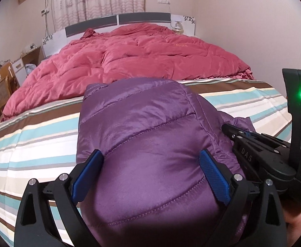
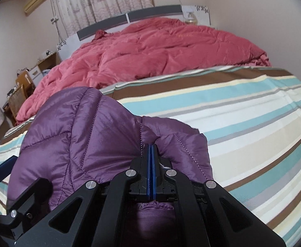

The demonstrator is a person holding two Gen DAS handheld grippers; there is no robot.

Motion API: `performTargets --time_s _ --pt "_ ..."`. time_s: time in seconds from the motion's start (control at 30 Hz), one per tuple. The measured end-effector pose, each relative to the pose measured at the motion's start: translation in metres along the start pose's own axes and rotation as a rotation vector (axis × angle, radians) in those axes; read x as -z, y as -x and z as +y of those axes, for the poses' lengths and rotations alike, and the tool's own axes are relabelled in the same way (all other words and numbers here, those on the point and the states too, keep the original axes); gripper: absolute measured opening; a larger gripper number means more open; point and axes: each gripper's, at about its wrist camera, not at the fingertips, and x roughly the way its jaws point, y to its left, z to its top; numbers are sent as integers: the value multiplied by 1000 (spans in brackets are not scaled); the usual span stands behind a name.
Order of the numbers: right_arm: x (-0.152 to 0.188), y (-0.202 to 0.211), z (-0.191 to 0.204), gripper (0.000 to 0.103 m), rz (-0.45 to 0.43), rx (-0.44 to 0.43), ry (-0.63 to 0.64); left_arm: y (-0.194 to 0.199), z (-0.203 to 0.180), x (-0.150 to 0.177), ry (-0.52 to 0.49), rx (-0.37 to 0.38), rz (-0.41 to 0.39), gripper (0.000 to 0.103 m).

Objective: Fold large clothes

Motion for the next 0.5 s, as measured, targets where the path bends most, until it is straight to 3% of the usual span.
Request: performTargets --time_s 0.23,0.5 --pt "4 -29 -6 0 29 -21 7 -15 -2 12 8 -1 -28 97" --pt "0 -21 -4 1 42 -33 15 -7 0 7 10 9 1 97"
